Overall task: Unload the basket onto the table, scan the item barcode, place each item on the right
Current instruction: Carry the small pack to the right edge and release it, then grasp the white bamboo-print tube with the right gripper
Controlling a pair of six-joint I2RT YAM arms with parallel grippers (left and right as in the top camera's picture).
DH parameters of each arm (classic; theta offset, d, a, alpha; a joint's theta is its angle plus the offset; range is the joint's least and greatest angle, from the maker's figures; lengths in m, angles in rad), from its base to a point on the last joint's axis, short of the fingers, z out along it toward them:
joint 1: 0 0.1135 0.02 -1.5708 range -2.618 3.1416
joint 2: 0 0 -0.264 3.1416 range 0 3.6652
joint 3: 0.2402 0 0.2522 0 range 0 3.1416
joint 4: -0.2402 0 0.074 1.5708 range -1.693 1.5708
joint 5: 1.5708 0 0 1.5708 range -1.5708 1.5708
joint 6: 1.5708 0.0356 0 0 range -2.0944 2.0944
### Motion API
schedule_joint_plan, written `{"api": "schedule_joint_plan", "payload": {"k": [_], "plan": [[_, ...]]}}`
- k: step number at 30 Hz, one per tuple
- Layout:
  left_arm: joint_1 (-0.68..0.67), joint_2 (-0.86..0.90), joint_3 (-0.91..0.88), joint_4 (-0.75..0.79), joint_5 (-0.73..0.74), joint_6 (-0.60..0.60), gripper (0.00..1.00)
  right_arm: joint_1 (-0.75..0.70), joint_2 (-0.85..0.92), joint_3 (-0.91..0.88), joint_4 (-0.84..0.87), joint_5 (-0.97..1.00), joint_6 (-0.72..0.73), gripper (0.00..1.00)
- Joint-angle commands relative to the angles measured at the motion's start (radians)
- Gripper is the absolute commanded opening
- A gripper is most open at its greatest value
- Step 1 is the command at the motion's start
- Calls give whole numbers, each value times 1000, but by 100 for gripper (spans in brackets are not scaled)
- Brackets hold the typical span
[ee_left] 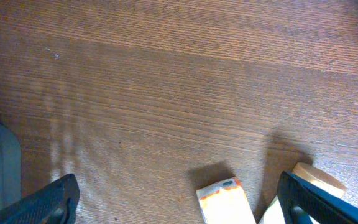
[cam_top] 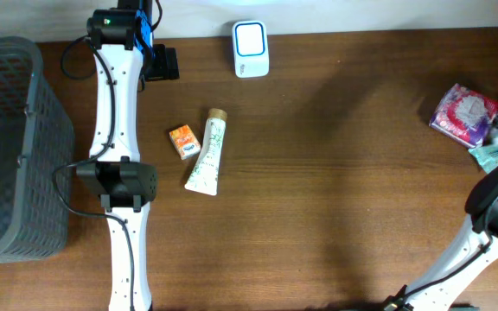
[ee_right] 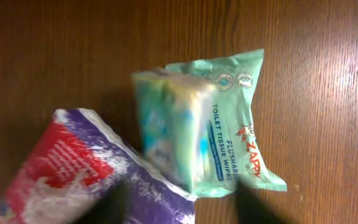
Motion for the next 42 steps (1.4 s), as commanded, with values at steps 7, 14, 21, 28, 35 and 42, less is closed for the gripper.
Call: {"api": "schedule_joint_plan", "payload": {"k": [7, 14, 21, 28, 35, 42], "plan": [[7, -32, -3, 1, -8, 2, 99, 66, -186, -5, -34, -117, -247, 79], [7, -32, -3, 1, -8, 2, 99, 490, -153, -6, -55, -688, -737, 84], [7, -32, -3, 1, -8, 2, 99, 936, 50, -6, 74, -685, -652, 99], [7, -32, -3, 1, -8, 2, 99, 1080, 130, -6, 129, -684, -593, 73], [7, -32, -3, 1, -8, 2, 99, 1127, 188, -6, 148, -674, -493, 59], [7, -32, -3, 1, -8, 2, 99, 1093, 86, -3, 148, -826, -626, 65]]}}
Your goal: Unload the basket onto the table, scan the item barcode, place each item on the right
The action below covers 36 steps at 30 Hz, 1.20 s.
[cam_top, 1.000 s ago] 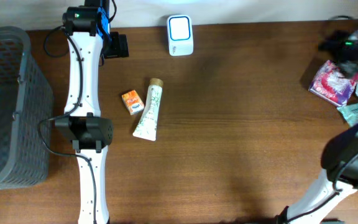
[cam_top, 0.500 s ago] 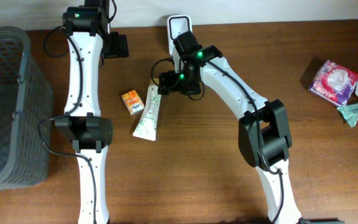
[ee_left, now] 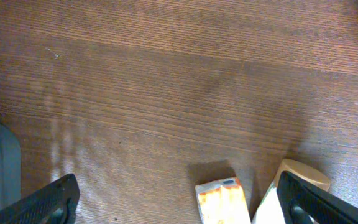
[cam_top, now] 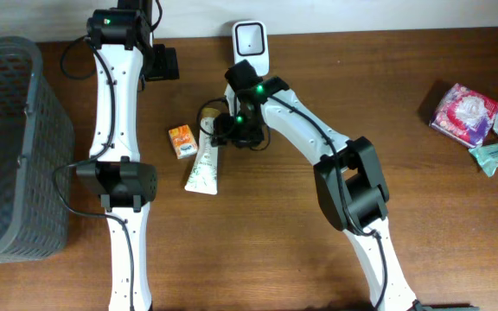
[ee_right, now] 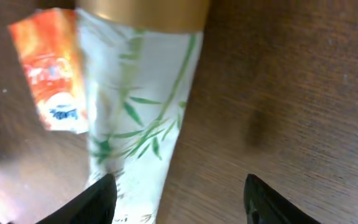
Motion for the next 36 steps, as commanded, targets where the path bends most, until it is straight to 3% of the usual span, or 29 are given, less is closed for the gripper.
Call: {"api": "schedule_joint_plan", "payload": {"k": [1, 4, 6, 8, 12, 14, 18, 20, 22, 26, 32, 36], "plan": [[7, -32, -3, 1, -8, 2, 99, 2, -75, 5, 7, -90, -122, 68], [7, -32, -3, 1, -8, 2, 99, 32, -70, 5, 14, -53, -132, 67], [7, -32, -3, 1, -8, 2, 99, 68, -46, 3, 20, 141, -50, 59], [7, -32, -3, 1, -8, 2, 99, 75, -17, 3, 28, 168, -16, 56], [7, -32, -3, 1, -8, 2, 99, 70, 4, 2, -26, 340, -17, 38], [7, -32, -3, 1, -8, 2, 99, 34, -2, 3, -106, 429, -18, 30], [7, -32, -3, 1, -8, 2, 99, -107, -78, 6, -231, 453, -57, 28], [7, -32, -3, 1, -8, 2, 99, -154, -138, 8, -261, 413, -100, 30], [7, -32, -3, 1, -8, 1, 99, -145, -158, 8, -226, 222, -230, 54], [7, -32, -3, 1, -8, 2, 99, -58, -139, 2, -126, 135, -230, 87], [7, -32, -3, 1, -8, 2, 99, -1, -61, -23, -135, 178, -193, 87], [7, -32, -3, 1, -8, 2, 99, 2, -58, -111, -82, 150, -193, 77]]}}
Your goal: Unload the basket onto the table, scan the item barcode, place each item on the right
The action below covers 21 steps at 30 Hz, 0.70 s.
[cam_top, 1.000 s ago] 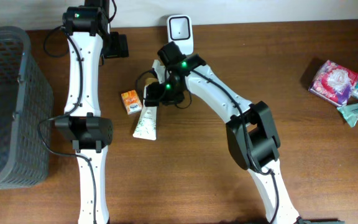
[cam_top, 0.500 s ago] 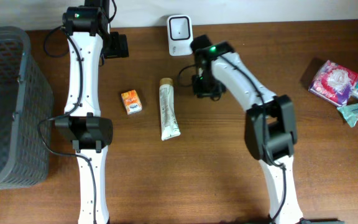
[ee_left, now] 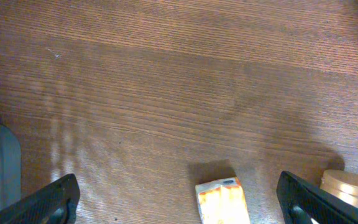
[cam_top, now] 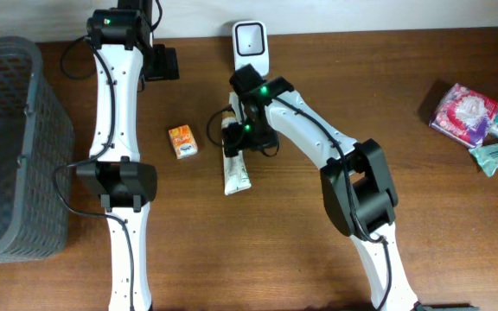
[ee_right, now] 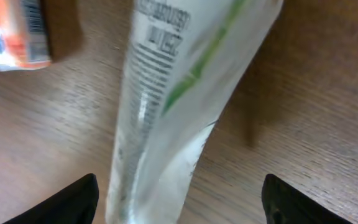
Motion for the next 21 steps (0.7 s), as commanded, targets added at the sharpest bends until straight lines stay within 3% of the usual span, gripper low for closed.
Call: {"api": "schedule_joint_plan", "payload": {"k": [1, 3, 4, 6, 7, 8, 9, 12, 15, 18, 21], "plan": [[7, -32, -3, 1, -8, 2, 99, 6, 11, -58, 51, -40, 3, 77], [7, -32, -3, 1, -8, 2, 99, 27, 12, -100, 79, -40, 5, 75], [7, -32, -3, 1, -8, 2, 99, 35, 12, -118, 96, -40, 36, 68], [7, -32, -3, 1, -8, 2, 99, 37, 12, -123, 117, -66, 60, 41], [7, -32, -3, 1, -8, 2, 99, 35, 11, -117, 118, -77, 60, 22], [7, -32, -3, 1, -8, 2, 99, 33, 9, -105, 113, -77, 60, 11], [7, -32, -3, 1, -8, 2, 99, 27, 5, -80, 96, -77, 60, 7], [7, -32, -3, 1, -8, 2, 99, -37, -37, 48, -6, -101, -12, 4], [7, -32, -3, 1, -8, 2, 99, -120, -86, 95, -17, -282, -93, 4], [7, -32, -3, 1, -8, 2, 99, -231, -130, 134, 45, -644, -286, 4], [7, -32, -3, 1, -8, 2, 99, -346, -137, 134, 189, -971, -297, 4]]}}
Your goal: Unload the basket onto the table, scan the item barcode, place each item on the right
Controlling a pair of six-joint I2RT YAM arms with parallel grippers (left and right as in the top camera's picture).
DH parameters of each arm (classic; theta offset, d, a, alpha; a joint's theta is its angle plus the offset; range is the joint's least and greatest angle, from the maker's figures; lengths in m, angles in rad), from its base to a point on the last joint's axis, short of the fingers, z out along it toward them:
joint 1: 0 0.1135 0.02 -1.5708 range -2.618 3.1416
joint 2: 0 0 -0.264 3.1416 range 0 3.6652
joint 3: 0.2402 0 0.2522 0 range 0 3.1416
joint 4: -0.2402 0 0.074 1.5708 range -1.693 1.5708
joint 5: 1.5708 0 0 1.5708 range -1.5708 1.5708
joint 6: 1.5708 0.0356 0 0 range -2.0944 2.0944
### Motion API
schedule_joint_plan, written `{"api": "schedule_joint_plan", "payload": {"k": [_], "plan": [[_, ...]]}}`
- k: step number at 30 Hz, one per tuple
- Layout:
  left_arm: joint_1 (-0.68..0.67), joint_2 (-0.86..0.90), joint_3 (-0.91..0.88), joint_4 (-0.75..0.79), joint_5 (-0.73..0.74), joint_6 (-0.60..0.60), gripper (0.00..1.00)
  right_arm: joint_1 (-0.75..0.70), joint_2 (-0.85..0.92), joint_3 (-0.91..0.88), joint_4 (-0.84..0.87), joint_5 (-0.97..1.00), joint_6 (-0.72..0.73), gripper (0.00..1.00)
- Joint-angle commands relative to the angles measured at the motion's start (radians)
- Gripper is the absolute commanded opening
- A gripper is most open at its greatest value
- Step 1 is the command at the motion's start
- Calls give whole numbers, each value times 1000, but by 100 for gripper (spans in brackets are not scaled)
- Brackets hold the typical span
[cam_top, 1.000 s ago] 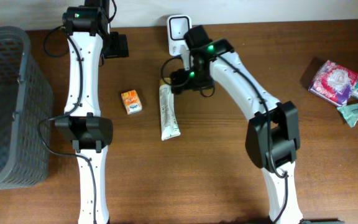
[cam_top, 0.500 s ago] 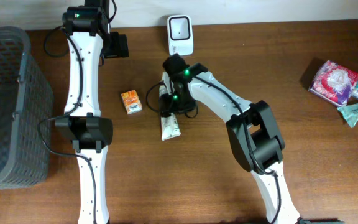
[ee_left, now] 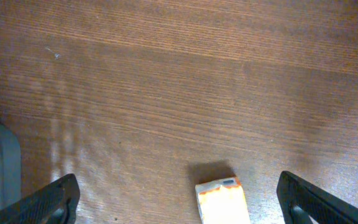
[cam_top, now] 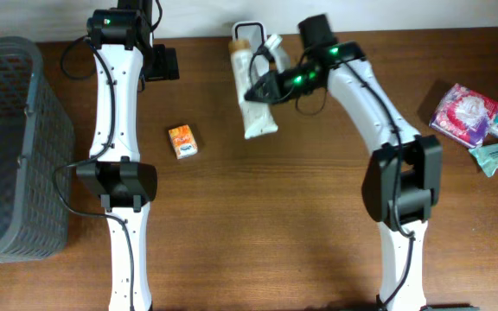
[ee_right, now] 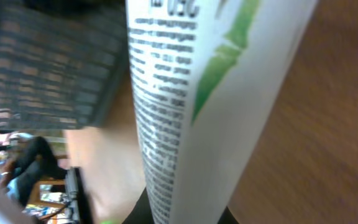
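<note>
A white tube with a green bamboo print (cam_top: 253, 95) hangs above the back of the table. My right gripper (cam_top: 266, 89) is shut on it. The tube's upper end covers part of the white scanner (cam_top: 247, 28) at the back edge. In the right wrist view the tube (ee_right: 216, 93) fills the middle, its small print facing the camera, and it hides the fingertips. My left gripper (ee_left: 179, 205) is open above bare table, with a small orange box (ee_left: 224, 202) between its fingers below. The same gripper (cam_top: 160, 63) sits at the back left.
The orange box (cam_top: 182, 141) lies left of centre. A grey basket (cam_top: 7, 147) takes up the left edge. A pink and purple packet (cam_top: 465, 112) and a green wipes packet lie at the far right.
The tube was low near the table's middle with my right gripper on it. It is now raised at the back, in front of the scanner. The left arm and the orange box have not moved.
My right gripper first hung over the packets at the far right while the tube lay beside the orange box. Then it was over the tube near its cap. Then the tube sat further right, away from the box, between the fingers. Now it is held by the scanner.
</note>
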Motion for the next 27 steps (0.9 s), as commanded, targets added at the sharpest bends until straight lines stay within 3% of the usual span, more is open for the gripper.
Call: {"api": "schedule_joint_plan", "payload": {"k": [1, 3, 27], "plan": [[7, -32, -3, 1, -8, 2, 99, -81, -68, 34, 77, -360, -47, 4], [7, -32, -3, 1, -8, 2, 99, -113, -68, 34, 108, -472, -96, 4], [7, -32, -3, 1, -8, 2, 99, -65, -67, 34, 97, -419, -95, 4]]}}
